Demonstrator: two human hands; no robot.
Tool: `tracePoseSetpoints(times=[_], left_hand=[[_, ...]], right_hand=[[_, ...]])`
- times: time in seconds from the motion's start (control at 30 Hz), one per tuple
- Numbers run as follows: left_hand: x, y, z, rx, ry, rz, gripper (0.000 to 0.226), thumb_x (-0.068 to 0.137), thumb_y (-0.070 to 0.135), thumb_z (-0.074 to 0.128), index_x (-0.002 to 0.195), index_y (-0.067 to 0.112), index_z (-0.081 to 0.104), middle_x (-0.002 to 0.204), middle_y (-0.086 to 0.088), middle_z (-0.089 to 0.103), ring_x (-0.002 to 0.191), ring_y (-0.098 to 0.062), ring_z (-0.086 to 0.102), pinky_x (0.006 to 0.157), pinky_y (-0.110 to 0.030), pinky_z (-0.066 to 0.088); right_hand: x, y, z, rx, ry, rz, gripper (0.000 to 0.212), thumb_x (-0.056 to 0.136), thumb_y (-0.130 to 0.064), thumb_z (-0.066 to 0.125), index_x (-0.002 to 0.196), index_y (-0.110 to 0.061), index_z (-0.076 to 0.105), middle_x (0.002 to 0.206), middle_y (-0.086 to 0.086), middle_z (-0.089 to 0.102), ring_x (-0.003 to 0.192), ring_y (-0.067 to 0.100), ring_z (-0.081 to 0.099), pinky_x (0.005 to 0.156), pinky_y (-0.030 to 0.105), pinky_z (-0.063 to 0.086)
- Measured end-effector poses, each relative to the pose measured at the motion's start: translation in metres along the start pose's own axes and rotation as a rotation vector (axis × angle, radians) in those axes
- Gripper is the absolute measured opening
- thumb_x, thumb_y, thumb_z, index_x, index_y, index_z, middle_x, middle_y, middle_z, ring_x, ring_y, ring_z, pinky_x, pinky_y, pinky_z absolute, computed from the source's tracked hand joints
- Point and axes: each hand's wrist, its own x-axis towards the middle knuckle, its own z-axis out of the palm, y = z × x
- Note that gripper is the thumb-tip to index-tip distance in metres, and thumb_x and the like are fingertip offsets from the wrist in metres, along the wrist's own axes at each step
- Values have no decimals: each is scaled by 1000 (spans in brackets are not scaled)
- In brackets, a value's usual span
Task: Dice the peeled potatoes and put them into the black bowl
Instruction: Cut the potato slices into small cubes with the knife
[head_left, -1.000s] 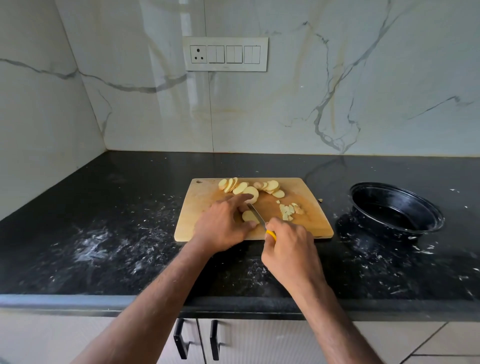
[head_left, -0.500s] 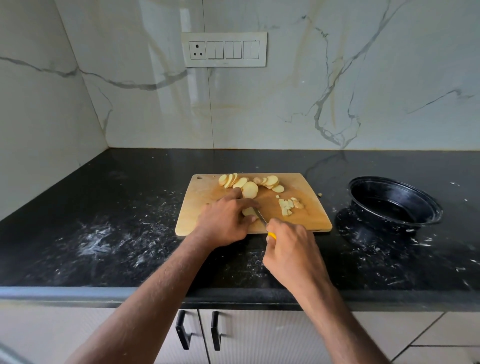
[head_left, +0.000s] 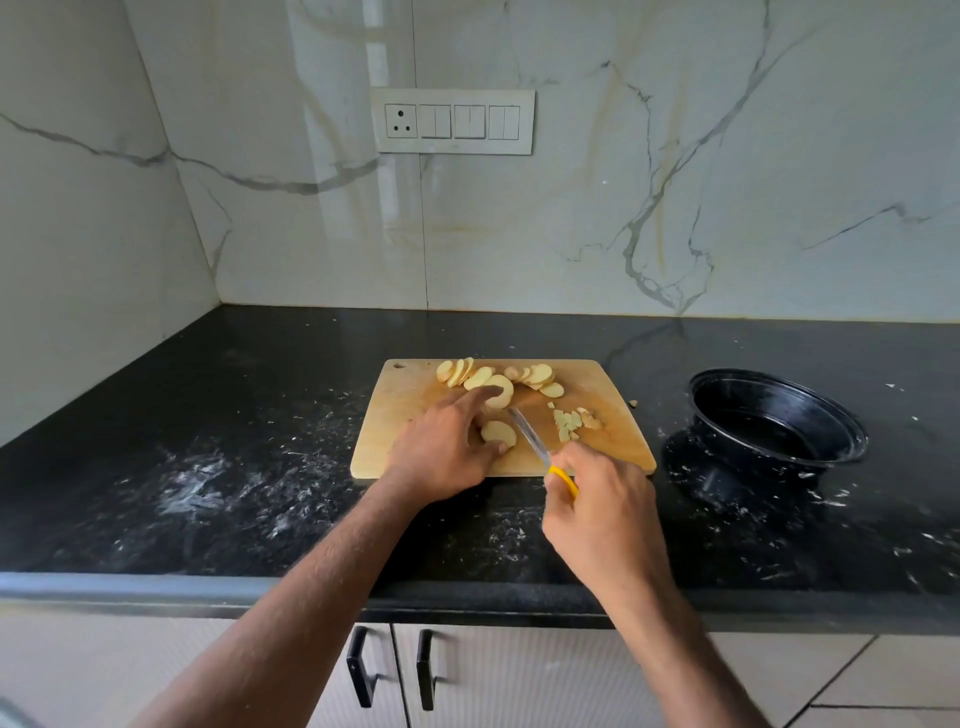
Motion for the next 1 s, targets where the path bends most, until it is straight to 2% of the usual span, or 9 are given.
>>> tracePoseSetpoints(times=[0.1, 0.4, 0.6, 0.73, 0.87, 1.0], left_hand=[[-1, -1, 0, -70, 39, -47, 73, 81, 46, 74, 144, 42, 38, 110, 18, 66, 103, -11, 58, 90, -39, 54], [2, -8, 2, -157, 82, -55, 73, 73, 48, 82, 139, 35, 51, 97, 19, 69, 96, -13, 62, 85, -39, 56], [2, -9, 3, -171, 82, -53, 70, 73, 46, 83, 137, 36, 56, 90, 23, 65, 95, -16, 61, 84, -41, 57], [2, -11, 3, -178, 82, -27, 65, 74, 44, 83, 134, 36, 59, 89, 22, 65, 92, -16, 61, 83, -42, 57], [2, -8, 3, -138, 102, -8, 56, 79, 43, 81, 131, 36, 64, 98, 14, 69, 93, -13, 63, 83, -42, 57], [1, -5, 4, -52, 81, 44, 43, 85, 42, 74, 127, 36, 68, 100, 8, 63, 95, -17, 61, 79, -42, 56]], right_hand=[[13, -9, 14, -35, -3, -4, 10, 88, -16, 66, 98, -19, 69, 83, -4, 71, 69, 15, 59, 60, 20, 34], [21, -15, 30, -40, -73, -10, 17, 93, -21, 63, 109, -21, 68, 95, -3, 72, 81, 15, 66, 64, 15, 36], [23, -18, 28, -50, -111, -14, 20, 93, -19, 62, 113, -20, 67, 100, -3, 73, 87, 16, 66, 70, 19, 41], [28, -19, 30, -55, -125, -21, 16, 94, -20, 61, 109, -20, 66, 95, -2, 72, 78, 13, 62, 68, 20, 45], [29, -20, 31, -58, -152, -30, 17, 93, -20, 61, 110, -20, 64, 97, -1, 70, 88, 19, 64, 73, 26, 49], [21, -18, 26, -58, -174, -24, 15, 93, -17, 59, 106, -20, 64, 91, 0, 70, 82, 20, 64, 69, 27, 49]])
